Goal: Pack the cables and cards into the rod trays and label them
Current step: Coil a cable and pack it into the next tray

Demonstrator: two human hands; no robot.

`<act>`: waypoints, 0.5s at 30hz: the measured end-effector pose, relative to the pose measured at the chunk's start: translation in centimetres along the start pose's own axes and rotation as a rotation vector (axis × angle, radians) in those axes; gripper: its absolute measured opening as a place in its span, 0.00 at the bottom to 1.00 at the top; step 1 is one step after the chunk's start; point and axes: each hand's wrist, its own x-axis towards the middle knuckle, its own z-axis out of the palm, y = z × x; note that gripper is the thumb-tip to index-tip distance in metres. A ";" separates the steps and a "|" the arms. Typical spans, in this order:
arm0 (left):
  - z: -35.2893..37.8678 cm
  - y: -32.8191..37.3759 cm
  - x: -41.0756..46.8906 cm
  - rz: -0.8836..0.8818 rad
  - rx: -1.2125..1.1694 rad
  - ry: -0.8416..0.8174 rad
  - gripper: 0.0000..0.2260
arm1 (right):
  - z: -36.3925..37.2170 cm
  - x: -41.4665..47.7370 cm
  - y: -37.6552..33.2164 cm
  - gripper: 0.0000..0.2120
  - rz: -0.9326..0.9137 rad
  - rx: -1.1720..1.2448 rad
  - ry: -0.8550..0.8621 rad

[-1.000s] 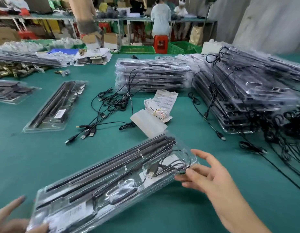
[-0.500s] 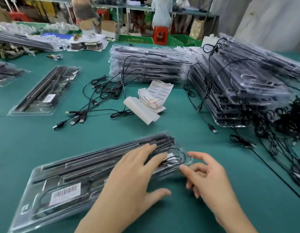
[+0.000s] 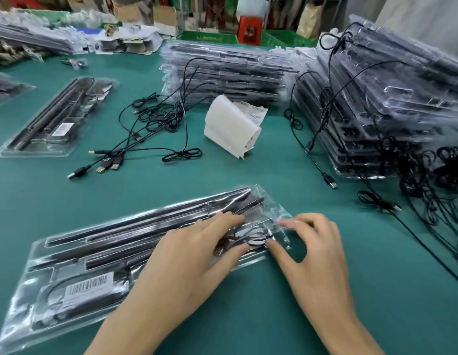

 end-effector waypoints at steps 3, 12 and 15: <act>0.0 -0.1 0.0 -0.003 -0.003 -0.003 0.21 | 0.2 0.0 -0.1 0.12 -0.157 -0.079 -0.013; -0.2 0.0 0.0 -0.016 -0.035 -0.030 0.23 | 0.5 0.5 -0.2 0.11 -0.423 -0.161 -0.078; -0.3 0.0 0.0 -0.024 -0.076 -0.040 0.24 | 0.3 1.3 0.0 0.12 -0.475 -0.184 -0.112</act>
